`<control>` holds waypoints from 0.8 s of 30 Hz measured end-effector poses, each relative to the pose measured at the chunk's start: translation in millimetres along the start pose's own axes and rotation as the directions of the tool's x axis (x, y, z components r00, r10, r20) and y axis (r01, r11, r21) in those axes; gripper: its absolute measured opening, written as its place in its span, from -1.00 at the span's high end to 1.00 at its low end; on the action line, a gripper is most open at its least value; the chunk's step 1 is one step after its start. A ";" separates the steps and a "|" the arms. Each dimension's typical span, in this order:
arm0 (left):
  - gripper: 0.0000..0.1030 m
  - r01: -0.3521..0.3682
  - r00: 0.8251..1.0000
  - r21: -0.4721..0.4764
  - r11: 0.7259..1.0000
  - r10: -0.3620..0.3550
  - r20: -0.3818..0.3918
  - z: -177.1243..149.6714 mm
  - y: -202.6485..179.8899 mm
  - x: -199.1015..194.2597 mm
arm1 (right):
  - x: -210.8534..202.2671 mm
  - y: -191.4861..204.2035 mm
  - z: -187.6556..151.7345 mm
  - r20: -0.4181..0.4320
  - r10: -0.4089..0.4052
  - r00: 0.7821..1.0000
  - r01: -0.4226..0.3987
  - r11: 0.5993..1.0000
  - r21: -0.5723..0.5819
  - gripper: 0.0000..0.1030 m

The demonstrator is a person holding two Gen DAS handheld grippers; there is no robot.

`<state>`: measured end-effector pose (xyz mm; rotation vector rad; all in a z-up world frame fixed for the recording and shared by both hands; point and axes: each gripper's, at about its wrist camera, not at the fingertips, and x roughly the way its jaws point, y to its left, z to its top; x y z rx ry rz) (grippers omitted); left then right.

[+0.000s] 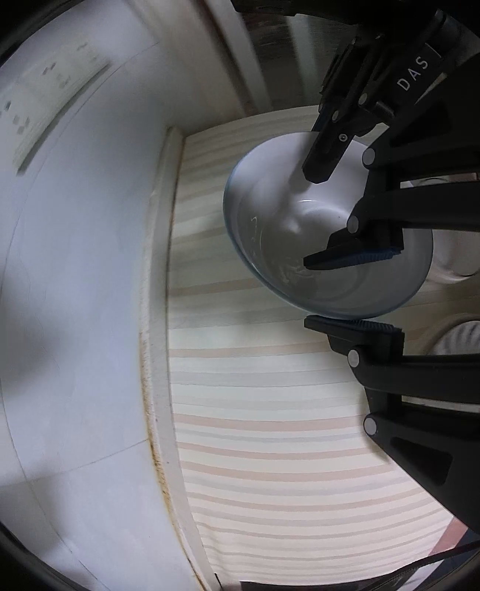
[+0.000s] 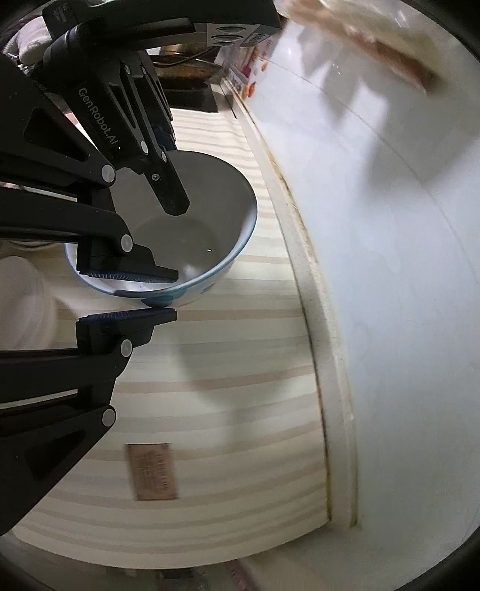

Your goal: Organize plates and bowls

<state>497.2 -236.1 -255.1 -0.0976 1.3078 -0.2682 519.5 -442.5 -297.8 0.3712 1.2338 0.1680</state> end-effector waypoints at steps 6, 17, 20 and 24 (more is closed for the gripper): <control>0.57 0.007 1.000 0.035 0.999 -0.007 -0.007 -41.3 -12.8 -6.3 | -29.1 0.3 -52.8 0.000 -0.023 1.000 0.023 1.000 -0.002 0.70; 0.57 0.036 0.994 0.043 0.998 -0.031 -0.102 -96.3 -30.4 14.4 | -35.5 -20.8 -122.5 -0.057 -0.042 0.997 0.045 0.998 0.043 0.70; 0.57 0.025 0.992 0.058 0.998 -0.018 -0.121 -103.2 -38.9 21.6 | -28.5 -29.5 -129.6 -0.082 -0.046 0.996 0.051 0.997 0.052 0.70; 0.57 0.011 0.991 0.082 0.997 0.000 -0.137 -108.1 -46.1 28.6 | -21.4 -38.8 -135.0 -0.106 -0.048 0.993 0.054 0.997 0.058 0.70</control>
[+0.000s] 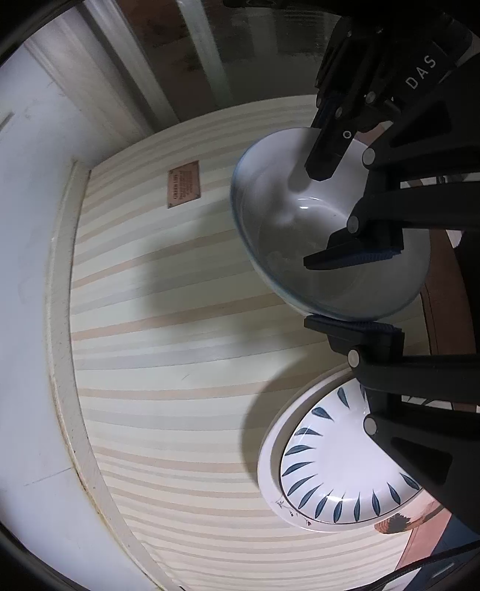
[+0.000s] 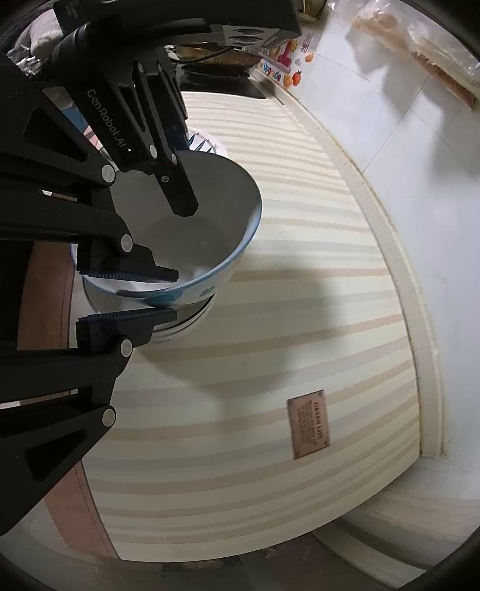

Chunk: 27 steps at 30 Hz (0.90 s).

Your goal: Organize plates and bowls

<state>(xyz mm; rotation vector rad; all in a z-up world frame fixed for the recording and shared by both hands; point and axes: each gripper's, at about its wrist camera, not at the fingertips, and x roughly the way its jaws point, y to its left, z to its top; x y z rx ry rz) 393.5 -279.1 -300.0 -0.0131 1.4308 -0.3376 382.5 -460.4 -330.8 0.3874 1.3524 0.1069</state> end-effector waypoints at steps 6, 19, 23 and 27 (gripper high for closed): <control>0.57 -0.024 0.999 0.016 1.000 0.024 -0.037 -3.2 -4.3 12.4 | 10.8 -7.5 -2.3 -0.038 0.002 0.999 -0.002 1.000 0.005 0.70; 0.57 -0.047 0.998 0.022 0.999 0.048 -0.043 -8.6 -3.2 17.8 | 27.3 -8.7 3.0 -0.099 -0.006 0.995 0.007 1.000 0.018 0.64; 0.57 -0.047 0.998 0.013 0.999 0.048 -0.043 -9.0 -3.1 17.5 | 26.8 -9.7 3.4 -0.094 -0.003 0.996 0.007 0.999 0.034 0.64; 0.57 -0.045 0.998 0.011 0.999 0.045 -0.037 -13.0 -0.7 12.7 | 21.5 -11.3 2.1 -0.079 -0.009 0.997 0.012 0.999 0.044 0.64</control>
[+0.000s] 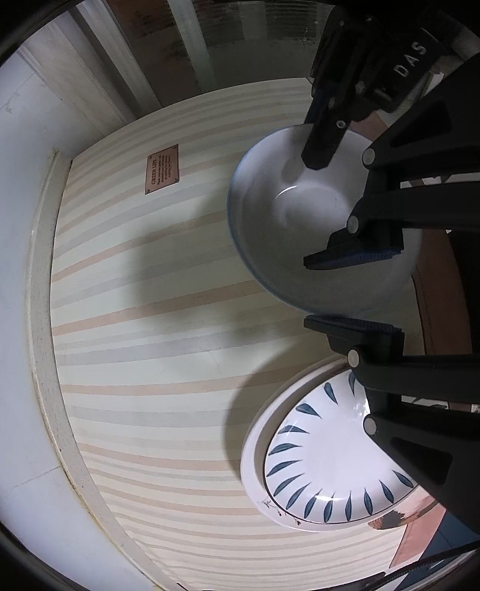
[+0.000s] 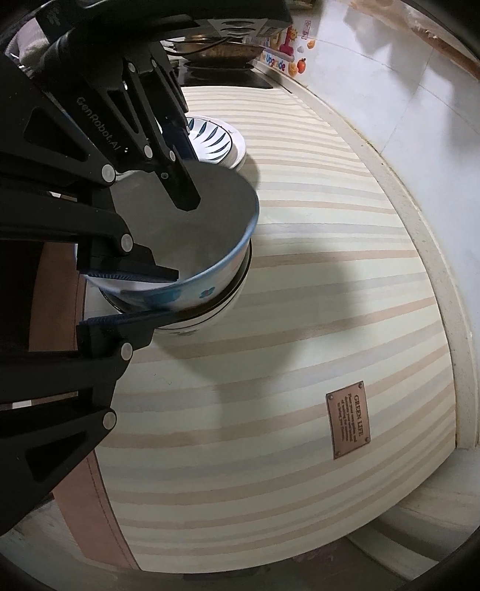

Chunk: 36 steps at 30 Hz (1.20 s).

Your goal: Organize plates and bowls

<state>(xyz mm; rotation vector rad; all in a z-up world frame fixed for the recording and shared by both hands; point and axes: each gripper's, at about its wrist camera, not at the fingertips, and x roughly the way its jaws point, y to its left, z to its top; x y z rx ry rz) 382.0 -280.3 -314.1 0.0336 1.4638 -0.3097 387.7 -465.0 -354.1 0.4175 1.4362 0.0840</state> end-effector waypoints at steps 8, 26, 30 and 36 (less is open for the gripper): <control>0.55 -0.005 0.995 0.049 0.999 0.001 0.095 -22.2 -4.7 -49.2 | -37.6 8.2 -22.9 0.082 -0.019 0.996 0.019 1.000 -0.002 0.64; 0.55 0.051 0.940 0.162 0.985 -0.102 0.325 -118.6 -8.8 -199.2 | -203.8 83.8 -150.6 0.395 -0.062 0.916 0.092 0.994 -0.060 0.36; 0.55 0.058 0.931 0.178 0.982 -0.118 0.347 -132.8 -11.2 -215.2 | -222.8 93.0 -171.2 0.425 -0.066 0.903 0.104 0.992 -0.065 0.36; 0.55 0.058 0.910 0.196 0.979 -0.133 0.393 -145.8 -14.4 -235.5 | -240.3 99.9 -192.6 0.444 -0.057 0.894 0.097 0.993 -0.067 0.36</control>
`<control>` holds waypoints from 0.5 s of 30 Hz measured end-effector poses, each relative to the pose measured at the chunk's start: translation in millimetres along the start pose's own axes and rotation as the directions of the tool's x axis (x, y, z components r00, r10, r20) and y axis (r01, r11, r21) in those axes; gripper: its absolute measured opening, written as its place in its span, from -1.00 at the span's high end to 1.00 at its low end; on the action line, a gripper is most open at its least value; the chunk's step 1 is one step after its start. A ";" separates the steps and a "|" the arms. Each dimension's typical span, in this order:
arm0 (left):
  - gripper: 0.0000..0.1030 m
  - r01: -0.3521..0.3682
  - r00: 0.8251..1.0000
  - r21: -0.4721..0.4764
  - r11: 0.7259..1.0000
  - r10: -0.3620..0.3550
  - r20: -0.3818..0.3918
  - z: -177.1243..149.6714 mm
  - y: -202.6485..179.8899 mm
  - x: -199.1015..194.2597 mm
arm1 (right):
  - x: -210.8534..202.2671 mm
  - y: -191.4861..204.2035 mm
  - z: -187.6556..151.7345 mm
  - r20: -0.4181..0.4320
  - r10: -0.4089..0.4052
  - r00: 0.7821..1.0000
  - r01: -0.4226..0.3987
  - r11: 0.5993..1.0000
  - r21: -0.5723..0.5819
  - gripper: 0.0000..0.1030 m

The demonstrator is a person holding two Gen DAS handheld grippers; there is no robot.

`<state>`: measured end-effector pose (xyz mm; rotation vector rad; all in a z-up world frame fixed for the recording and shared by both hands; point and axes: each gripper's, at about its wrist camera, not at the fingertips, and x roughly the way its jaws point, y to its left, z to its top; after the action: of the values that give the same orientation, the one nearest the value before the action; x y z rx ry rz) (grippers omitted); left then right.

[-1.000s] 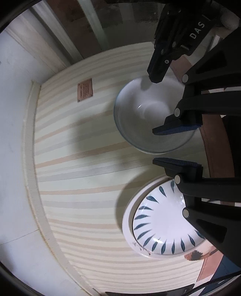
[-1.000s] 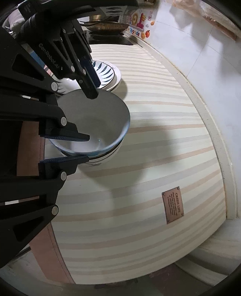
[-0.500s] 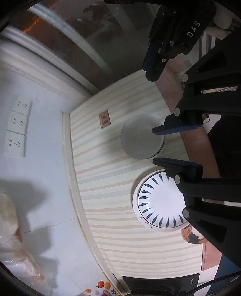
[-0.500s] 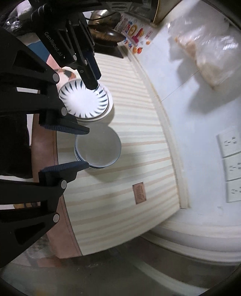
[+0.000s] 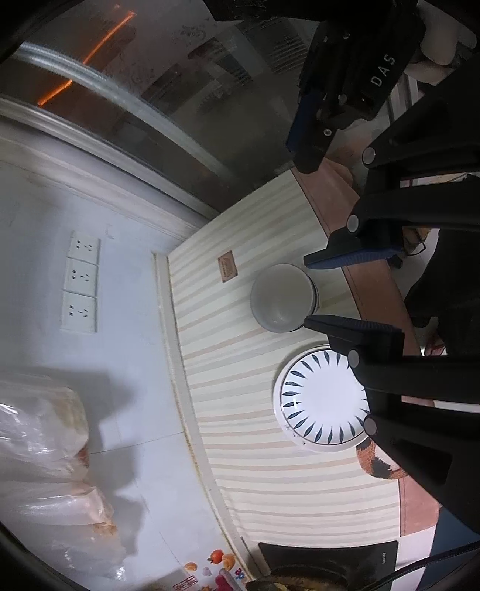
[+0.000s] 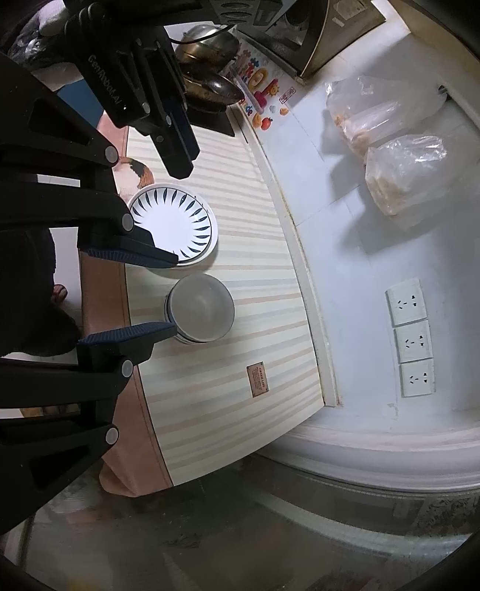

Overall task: Organize plates and bowls
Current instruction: 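Close both tools on the rim of the three-bowl stack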

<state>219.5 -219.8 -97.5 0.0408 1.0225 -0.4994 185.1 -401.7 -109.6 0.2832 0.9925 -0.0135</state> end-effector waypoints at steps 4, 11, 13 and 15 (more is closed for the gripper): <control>0.55 0.001 1.000 0.001 1.000 -0.001 0.007 -1.1 -2.3 -2.8 | -5.1 1.0 -1.5 0.008 -0.002 1.000 0.002 1.000 -0.005 0.36; 0.48 -0.011 1.000 -0.014 1.000 0.010 -0.026 1.4 0.9 17.4 | 4.8 -9.2 1.5 -0.012 0.013 1.000 -0.013 0.999 0.034 0.00; 0.37 -0.012 0.999 -0.027 1.000 0.011 -0.046 3.9 4.3 29.7 | 15.9 -16.8 6.2 -0.028 0.016 0.999 -0.015 0.999 0.043 -0.01; 0.24 -0.007 0.998 -0.041 0.999 0.004 -0.070 7.9 8.8 45.0 | 27.3 -23.9 11.3 -0.046 0.024 0.999 -0.022 0.998 0.052 -0.05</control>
<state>248.4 -231.1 -132.1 0.0246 1.1002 -0.4744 206.0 -424.2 -131.9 0.3438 1.0359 -0.0116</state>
